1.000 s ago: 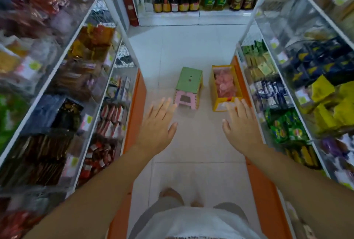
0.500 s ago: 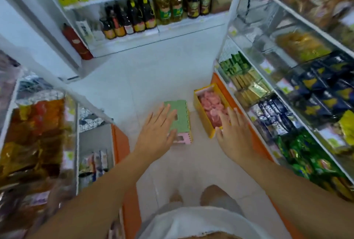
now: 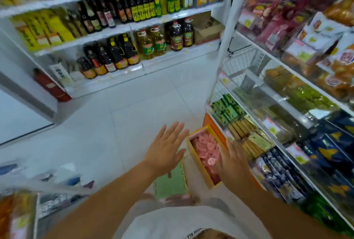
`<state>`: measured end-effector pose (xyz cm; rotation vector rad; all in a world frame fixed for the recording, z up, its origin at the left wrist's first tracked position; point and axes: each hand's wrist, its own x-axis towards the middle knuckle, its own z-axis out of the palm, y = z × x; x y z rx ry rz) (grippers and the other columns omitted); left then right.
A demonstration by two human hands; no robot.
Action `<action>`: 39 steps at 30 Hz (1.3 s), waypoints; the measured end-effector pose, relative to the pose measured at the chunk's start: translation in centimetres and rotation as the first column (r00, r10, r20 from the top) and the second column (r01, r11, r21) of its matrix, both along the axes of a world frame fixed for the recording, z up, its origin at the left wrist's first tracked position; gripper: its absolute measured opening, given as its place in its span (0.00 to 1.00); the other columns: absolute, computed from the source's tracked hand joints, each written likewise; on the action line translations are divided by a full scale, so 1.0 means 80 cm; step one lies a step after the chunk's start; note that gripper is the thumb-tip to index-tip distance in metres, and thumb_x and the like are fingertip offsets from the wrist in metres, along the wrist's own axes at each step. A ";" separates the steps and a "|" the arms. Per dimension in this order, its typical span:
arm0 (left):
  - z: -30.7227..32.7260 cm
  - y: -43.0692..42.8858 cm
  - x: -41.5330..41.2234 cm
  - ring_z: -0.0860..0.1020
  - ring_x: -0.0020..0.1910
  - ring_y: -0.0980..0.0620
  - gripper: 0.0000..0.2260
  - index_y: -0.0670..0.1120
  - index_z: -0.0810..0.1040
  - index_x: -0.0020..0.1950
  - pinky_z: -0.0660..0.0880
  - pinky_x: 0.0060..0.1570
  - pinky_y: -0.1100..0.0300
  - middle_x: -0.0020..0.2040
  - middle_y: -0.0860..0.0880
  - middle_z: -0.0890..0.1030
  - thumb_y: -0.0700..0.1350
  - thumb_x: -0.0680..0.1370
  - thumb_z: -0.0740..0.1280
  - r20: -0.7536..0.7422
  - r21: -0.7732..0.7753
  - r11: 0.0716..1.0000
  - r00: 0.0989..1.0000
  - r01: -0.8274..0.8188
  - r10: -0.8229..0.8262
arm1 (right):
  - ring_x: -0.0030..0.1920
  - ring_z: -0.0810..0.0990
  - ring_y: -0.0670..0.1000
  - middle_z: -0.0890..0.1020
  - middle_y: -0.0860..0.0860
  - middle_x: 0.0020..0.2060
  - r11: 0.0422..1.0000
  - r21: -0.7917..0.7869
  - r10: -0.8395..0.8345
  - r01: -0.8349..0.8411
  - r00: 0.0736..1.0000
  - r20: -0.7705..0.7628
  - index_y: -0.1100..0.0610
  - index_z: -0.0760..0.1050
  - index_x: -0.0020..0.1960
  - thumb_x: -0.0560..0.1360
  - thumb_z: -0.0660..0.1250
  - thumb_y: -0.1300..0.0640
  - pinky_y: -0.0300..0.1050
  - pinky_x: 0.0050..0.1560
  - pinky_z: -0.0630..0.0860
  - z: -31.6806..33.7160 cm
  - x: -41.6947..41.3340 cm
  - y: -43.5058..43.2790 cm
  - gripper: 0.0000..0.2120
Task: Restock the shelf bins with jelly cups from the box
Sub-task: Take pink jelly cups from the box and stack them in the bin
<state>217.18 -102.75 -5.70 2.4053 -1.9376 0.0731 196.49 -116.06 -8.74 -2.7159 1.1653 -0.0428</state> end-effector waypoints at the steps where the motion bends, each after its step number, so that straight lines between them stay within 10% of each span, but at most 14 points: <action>1: 0.004 -0.015 0.015 0.59 0.76 0.49 0.27 0.48 0.63 0.76 0.52 0.72 0.48 0.77 0.48 0.61 0.56 0.79 0.55 0.013 -0.002 1.000 1.000 0.010 -0.009 | 0.63 0.77 0.62 0.78 0.60 0.62 1.000 -0.004 -0.005 0.005 1.000 -0.006 0.58 0.78 0.62 0.74 0.52 0.49 0.59 0.62 0.73 0.005 0.011 -0.013 0.26; 7: 0.004 -0.116 0.086 0.59 0.76 0.50 0.26 0.48 0.64 0.76 0.52 0.71 0.48 0.76 0.48 0.64 0.57 0.80 0.53 0.021 0.071 0.985 0.987 0.157 -0.159 | 0.61 0.77 0.64 0.77 0.63 0.62 0.998 0.010 -0.065 0.065 0.997 -0.036 0.60 0.74 0.64 0.73 0.53 0.51 0.64 0.56 0.77 0.002 0.062 -0.083 0.25; 12: -0.022 -0.216 0.120 0.62 0.75 0.47 0.26 0.48 0.65 0.75 0.58 0.74 0.45 0.76 0.47 0.65 0.56 0.79 0.54 -0.077 0.104 0.914 0.919 0.392 -0.386 | 0.60 0.78 0.63 0.78 0.62 0.60 0.958 0.082 -0.263 0.275 0.955 -0.134 0.58 0.77 0.61 0.66 0.75 0.50 0.61 0.57 0.77 -0.040 0.092 -0.125 0.26; 20: -0.136 -0.406 0.229 0.60 0.76 0.47 0.26 0.47 0.63 0.76 0.59 0.74 0.45 0.76 0.46 0.64 0.55 0.80 0.55 -0.133 0.102 0.606 0.614 0.789 -0.778 | 0.65 0.74 0.65 0.75 0.63 0.65 0.755 0.122 -0.634 0.644 0.765 -0.116 0.56 0.65 0.67 0.74 0.51 0.48 0.63 0.60 0.75 -0.163 0.195 -0.181 0.24; 27: -0.233 -0.445 0.274 0.64 0.75 0.47 0.26 0.47 0.68 0.75 0.64 0.72 0.46 0.75 0.46 0.66 0.54 0.79 0.52 -0.240 0.155 0.539 0.561 0.828 -0.793 | 0.71 0.64 0.61 0.67 0.57 0.71 0.646 0.148 -0.704 0.749 0.659 -0.265 0.54 0.67 0.72 0.73 0.45 0.47 0.60 0.71 0.62 -0.249 0.220 -0.172 0.31; 31: -0.330 -0.436 0.269 0.68 0.72 0.46 0.23 0.47 0.71 0.72 0.69 0.67 0.44 0.72 0.46 0.71 0.55 0.80 0.55 -0.286 0.196 0.497 0.534 0.845 -0.796 | 0.68 0.65 0.58 0.69 0.54 0.66 0.649 0.121 -0.708 0.751 0.655 -0.266 0.54 0.66 0.72 0.74 0.57 0.51 0.61 0.68 0.67 -0.300 0.214 -0.168 0.27; 36: -0.464 -0.437 0.242 0.70 0.71 0.46 0.24 0.48 0.72 0.71 0.63 0.69 0.45 0.71 0.46 0.73 0.56 0.79 0.55 -0.205 0.205 0.499 0.536 0.842 -0.819 | 0.72 0.61 0.61 0.64 0.57 0.71 0.688 0.144 -0.634 0.712 0.685 -0.358 0.53 0.51 0.78 0.74 0.55 0.41 0.62 0.72 0.59 -0.439 0.185 -0.173 0.36; 39: -0.533 -0.440 0.223 0.70 0.71 0.46 0.23 0.47 0.72 0.71 0.63 0.71 0.49 0.70 0.47 0.73 0.56 0.81 0.53 -0.193 0.190 0.526 0.556 0.829 -0.808 | 0.68 0.69 0.64 0.68 0.60 0.69 0.666 0.116 -0.661 0.736 0.656 -0.365 0.56 0.62 0.74 0.69 0.62 0.40 0.63 0.69 0.64 -0.500 0.181 -0.184 0.37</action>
